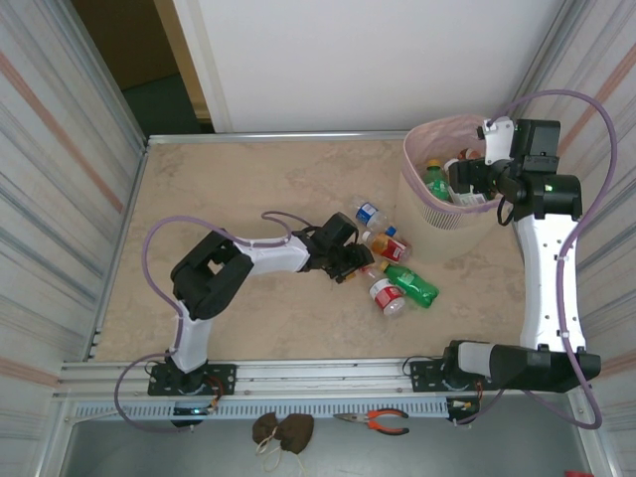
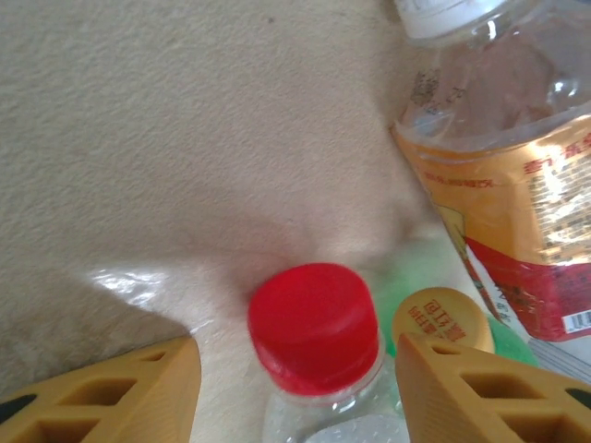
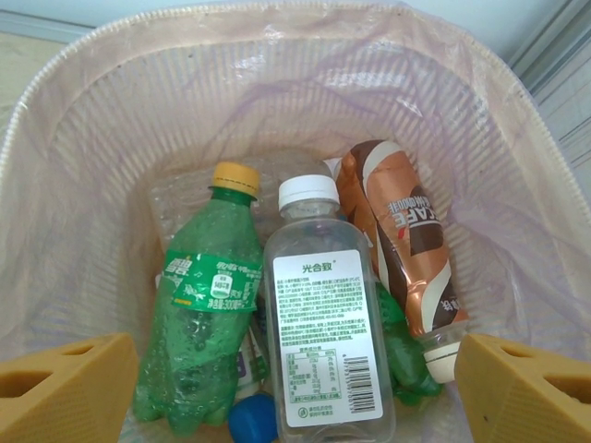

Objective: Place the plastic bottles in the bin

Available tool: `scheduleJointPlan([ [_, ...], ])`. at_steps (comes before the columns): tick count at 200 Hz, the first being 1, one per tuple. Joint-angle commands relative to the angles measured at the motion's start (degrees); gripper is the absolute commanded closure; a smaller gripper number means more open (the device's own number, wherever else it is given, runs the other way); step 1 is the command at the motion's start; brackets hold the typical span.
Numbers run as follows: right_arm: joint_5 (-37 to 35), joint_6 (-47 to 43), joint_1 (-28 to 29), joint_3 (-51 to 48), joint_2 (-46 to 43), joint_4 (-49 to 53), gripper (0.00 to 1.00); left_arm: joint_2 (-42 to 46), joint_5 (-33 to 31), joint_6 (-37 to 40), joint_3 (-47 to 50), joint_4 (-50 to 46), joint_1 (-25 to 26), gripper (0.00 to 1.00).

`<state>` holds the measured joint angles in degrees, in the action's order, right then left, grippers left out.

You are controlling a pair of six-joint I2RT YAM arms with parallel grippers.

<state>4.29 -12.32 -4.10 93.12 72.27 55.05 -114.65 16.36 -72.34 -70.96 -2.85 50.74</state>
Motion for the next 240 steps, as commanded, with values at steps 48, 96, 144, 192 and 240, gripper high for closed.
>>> scheduleJointPlan([
  [48,-0.2,-0.2,-0.1,-0.1,-1.7,-0.8,0.13,-2.4,1.5,-3.7,-1.9,3.6,0.4,0.54],
  [96,-0.1,-0.4,0.0,-0.4,-2.1,-0.7,0.13,-2.4,1.1,-3.4,-2.1,3.6,0.2,0.64],
  [144,0.2,-0.3,0.3,-1.3,-3.2,-0.9,0.13,-0.1,-0.5,-1.8,-1.6,2.9,-0.7,0.71],
  [192,2.9,0.9,1.2,-1.9,-5.9,-0.8,0.13,5.8,-3.8,3.1,-1.0,-0.1,-1.7,0.71],
  [240,10.9,4.3,2.0,-3.9,-10.5,-3.0,0.14,15.7,-9.6,12.7,2.4,-1.2,-3.0,0.71],
])
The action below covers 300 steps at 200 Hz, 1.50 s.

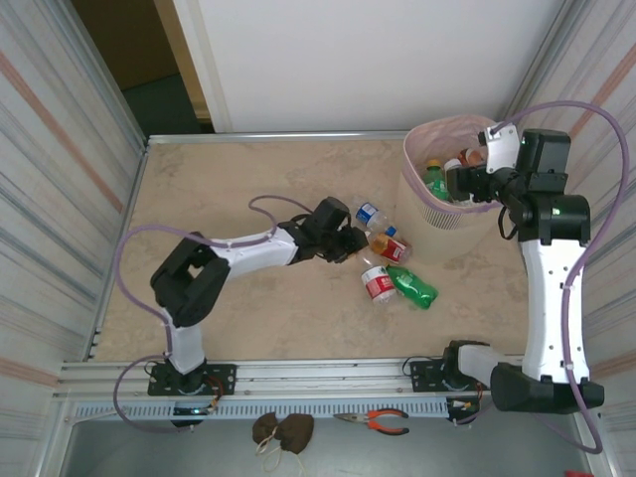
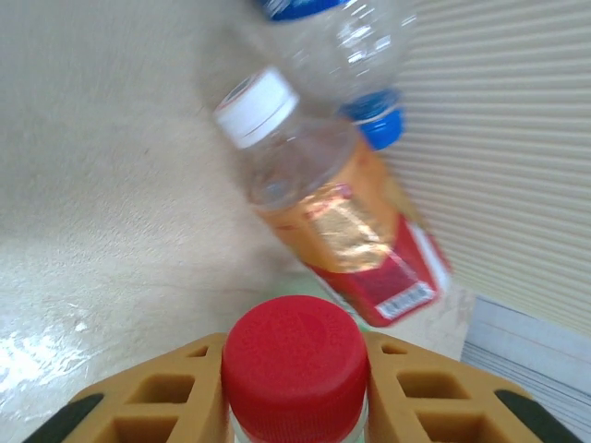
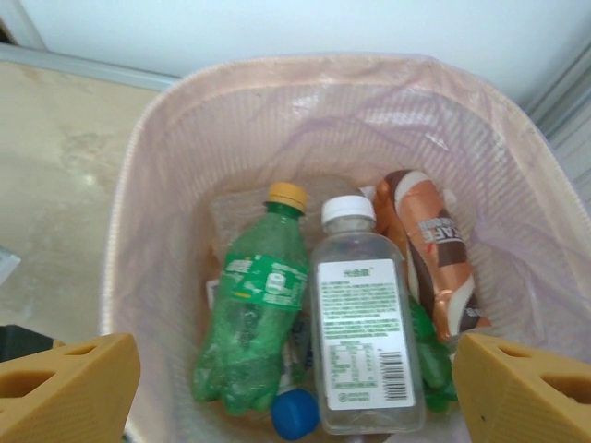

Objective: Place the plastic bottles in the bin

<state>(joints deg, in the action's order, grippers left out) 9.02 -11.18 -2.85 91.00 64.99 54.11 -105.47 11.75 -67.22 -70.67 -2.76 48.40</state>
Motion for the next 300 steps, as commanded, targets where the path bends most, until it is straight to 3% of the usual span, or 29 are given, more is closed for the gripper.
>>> scheduleJointPlan([
  [1,6.5,3.3,0.7,-1.8,-3.4,-2.2,0.14,6.8,-5.2,7.7,2.2,-1.4,-0.8,0.71],
  [23,13.4,6.2,1.2,-4.9,-6.4,-6.1,0.14,11.7,-6.8,14.6,3.2,-0.6,-1.5,0.72],
  [48,22.7,10.4,1.9,-8.4,-10.0,-12.1,0.14,17.6,-4.0,22.8,5.1,4.0,-3.1,0.76],
  [103,34.8,22.5,7.7,-19.5,-15.7,-31.9,0.13,29.0,8.6,35.3,6.7,11.3,-7.4,0.79],
  [148,35.3,22.3,19.0,-25.1,-16.1,-41.0,0.11,34.8,16.8,46.1,3.4,13.1,-7.8,0.80],
  [206,33.5,11.5,33.9,-26.5,-13.0,-41.6,0.08,37.8,24.5,49.1,-0.5,15.8,-7.9,0.82],
  [257,33.2,11.4,38.3,-26.1,-8.7,-42.3,0.12,38.6,30.2,49.1,-2.0,18.8,-7.9,0.85],
  [300,34.1,12.9,38.7,-24.4,-5.5,-43.4,0.24,39.9,30.3,50.5,-1.6,18.3,-7.9,0.85],
])
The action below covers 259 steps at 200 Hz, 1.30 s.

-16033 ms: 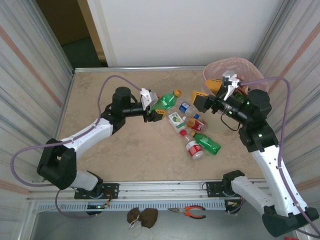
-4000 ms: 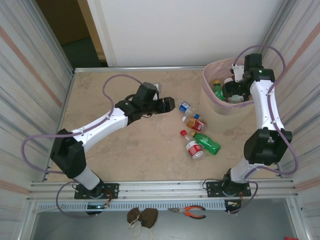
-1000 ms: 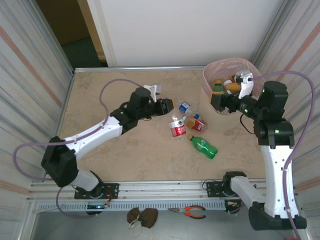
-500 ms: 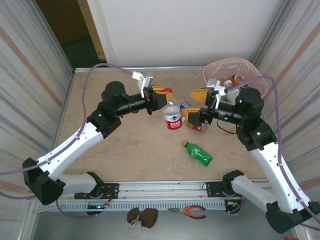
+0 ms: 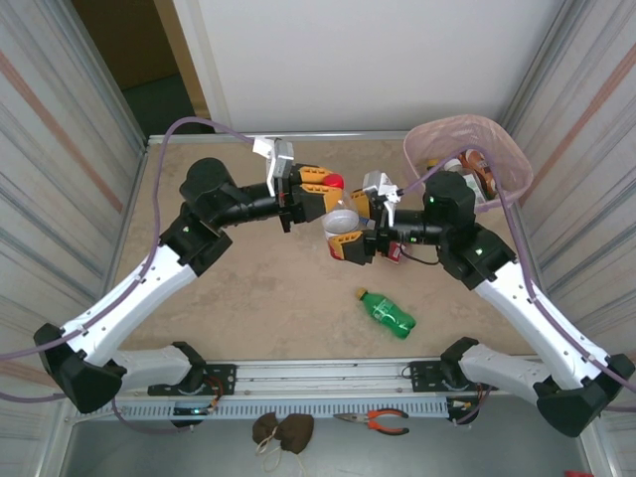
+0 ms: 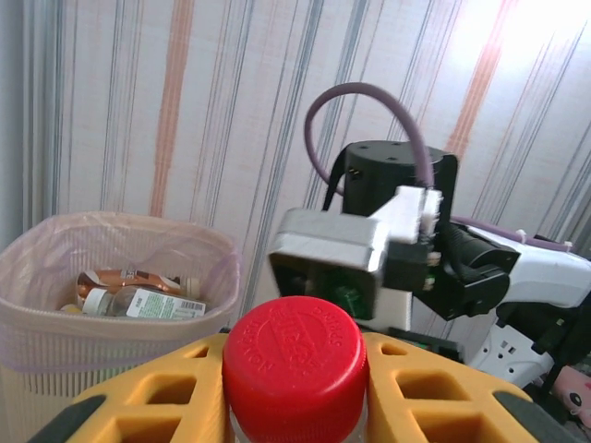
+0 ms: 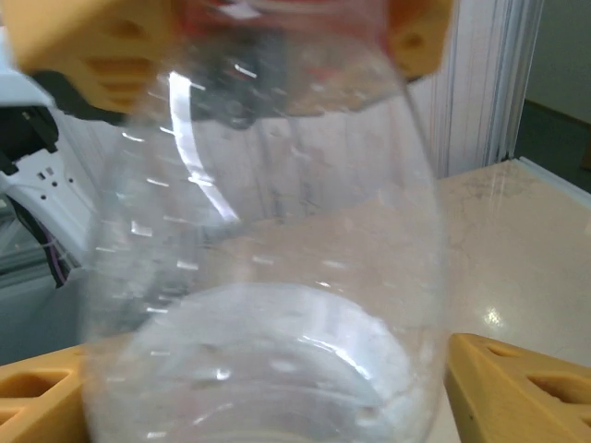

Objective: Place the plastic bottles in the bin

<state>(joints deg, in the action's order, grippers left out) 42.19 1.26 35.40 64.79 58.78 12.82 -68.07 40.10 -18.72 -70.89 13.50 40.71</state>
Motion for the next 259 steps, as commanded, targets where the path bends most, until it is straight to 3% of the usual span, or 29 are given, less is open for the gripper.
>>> scheduleJointPlan([
  [1,0.9,0.5,0.5,1.7,0.8,-2.2,0.24,2.5,1.9,2.0,-1.3,2.0,-0.2,0.85],
  [26,1.0,2.6,0.7,2.3,1.3,-4.0,0.32,2.9,1.9,2.8,-1.5,0.9,-0.2,0.80],
  [78,-2.5,4.2,0.8,3.2,1.8,-5.5,0.35,4.4,-1.0,3.0,-1.4,-0.8,-0.1,0.51],
  [126,-5.8,4.3,0.3,4.8,2.0,-4.4,0.37,7.4,-4.7,5.0,-0.2,-3.8,-0.2,0.34],
  [169,-8.5,5.1,-3.5,6.1,1.6,-2.9,0.38,10.6,-8.8,7.5,1.6,-6.5,-0.2,0.28],
  [259,-14.2,12.3,-21.7,14.5,3.1,4.9,0.42,11.4,-12.6,9.0,5.8,-5.8,-0.2,0.27],
])
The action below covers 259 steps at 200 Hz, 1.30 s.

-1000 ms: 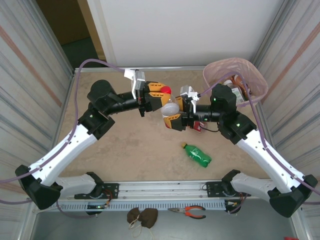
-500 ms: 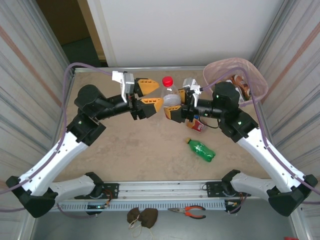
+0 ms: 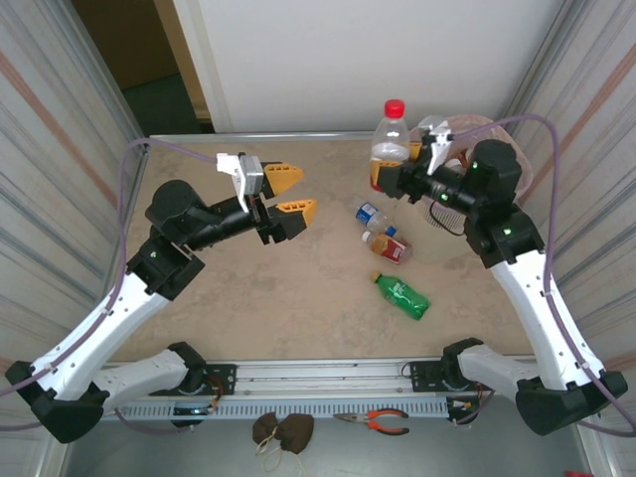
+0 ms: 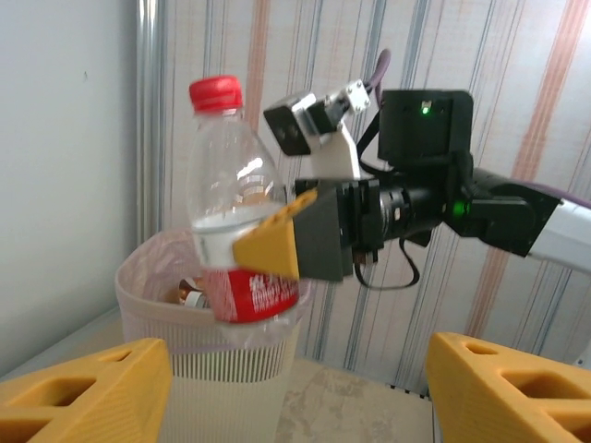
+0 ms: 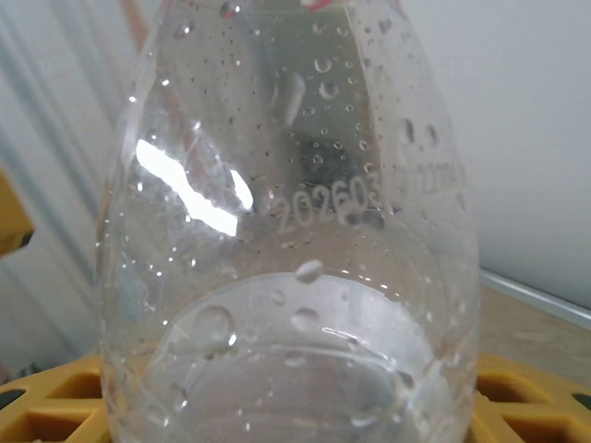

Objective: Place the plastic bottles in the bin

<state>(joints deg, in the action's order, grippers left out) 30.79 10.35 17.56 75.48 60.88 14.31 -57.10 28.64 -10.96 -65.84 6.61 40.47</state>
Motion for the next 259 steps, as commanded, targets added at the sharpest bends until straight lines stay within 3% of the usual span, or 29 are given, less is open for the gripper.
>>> scheduleJointPlan([
  [1,-2.8,3.3,-4.1,4.0,1.1,3.6,0.42,0.4,-1.1,1.2,0.8,1.2,0.0,0.27],
  [38,-5.3,2.9,-12.5,9.4,3.9,10.1,0.44,-0.2,-1.0,0.6,1.7,2.3,0.1,0.27],
  [60,-8.5,-2.6,-16.3,13.2,6.2,15.7,0.46,-0.9,-1.0,0.4,1.9,2.6,0.1,0.27],
  [116,-27.7,-22.9,-18.8,21.1,13.8,32.2,0.45,-2.0,-1.0,0.6,2.4,3.1,0.1,0.27],
  [178,-41.0,-36.7,-22.5,21.1,19.1,36.1,0.45,-6.2,-0.3,-1.4,6.9,5.8,0.1,0.28],
  [259,-48.9,-42.5,-24.3,18.5,27.9,36.7,0.43,-12.4,4.2,-0.2,7.3,6.1,-1.8,0.28],
])
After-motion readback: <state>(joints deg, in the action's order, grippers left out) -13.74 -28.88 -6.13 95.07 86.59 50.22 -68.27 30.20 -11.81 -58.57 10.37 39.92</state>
